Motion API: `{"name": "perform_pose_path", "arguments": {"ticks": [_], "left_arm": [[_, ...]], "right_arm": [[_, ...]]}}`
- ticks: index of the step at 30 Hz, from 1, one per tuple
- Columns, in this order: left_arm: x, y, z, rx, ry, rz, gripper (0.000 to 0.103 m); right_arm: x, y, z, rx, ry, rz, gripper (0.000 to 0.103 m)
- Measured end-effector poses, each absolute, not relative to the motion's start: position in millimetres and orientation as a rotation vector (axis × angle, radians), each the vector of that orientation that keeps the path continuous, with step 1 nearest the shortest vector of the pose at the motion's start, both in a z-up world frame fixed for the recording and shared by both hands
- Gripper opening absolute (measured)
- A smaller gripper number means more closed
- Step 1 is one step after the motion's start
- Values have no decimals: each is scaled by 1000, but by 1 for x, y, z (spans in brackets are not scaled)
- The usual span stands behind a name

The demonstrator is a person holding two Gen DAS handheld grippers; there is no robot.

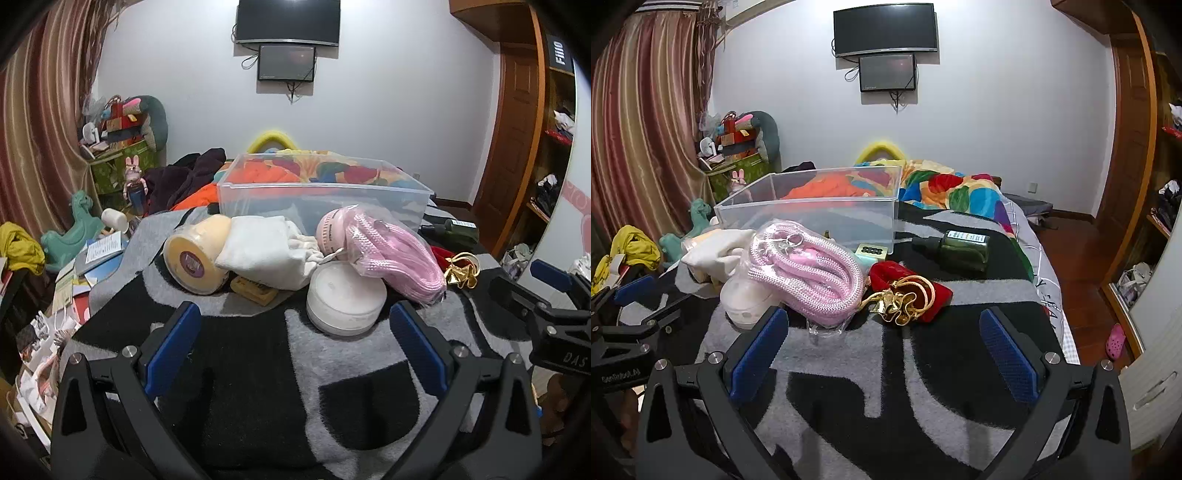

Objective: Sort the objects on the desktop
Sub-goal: 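Move left tool toward cream tub while right tool approaches green glass bottle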

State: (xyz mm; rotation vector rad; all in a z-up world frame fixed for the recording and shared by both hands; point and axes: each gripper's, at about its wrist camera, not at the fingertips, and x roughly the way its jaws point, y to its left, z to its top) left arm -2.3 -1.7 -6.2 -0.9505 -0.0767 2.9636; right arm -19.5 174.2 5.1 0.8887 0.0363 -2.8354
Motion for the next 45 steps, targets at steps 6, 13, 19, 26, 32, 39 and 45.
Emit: {"name": "perform_pose_path", "arguments": {"ticks": [6, 13, 19, 26, 32, 39, 45], "left_arm": [[-5, -9, -9, -987, -138, 2954, 103], [-7, -12, -11, -1006, -166, 2951, 103], [-6, -10, -11, -997, -157, 2957, 103], [-3, -19, -3, -962, -167, 2941, 103], [-4, -41, 11, -889, -203, 2977, 103], [-22, -67, 27, -987, -112, 2923, 103], [-51, -90, 35, -1121, -113, 2855, 103]], "right_arm": [[-20, 174, 5, 898, 22, -2821, 103], [-23, 177, 3, 926, -21, -2800, 103], [-24, 177, 1, 937, -48, -2775, 103], [-25, 178, 2, 926, -21, -2793, 103], [-33, 187, 6, 959, 13, -2790, 103], [-52, 214, 23, 975, 103, -2825, 103], [-79, 235, 34, 992, 155, -2887, 103]]}}
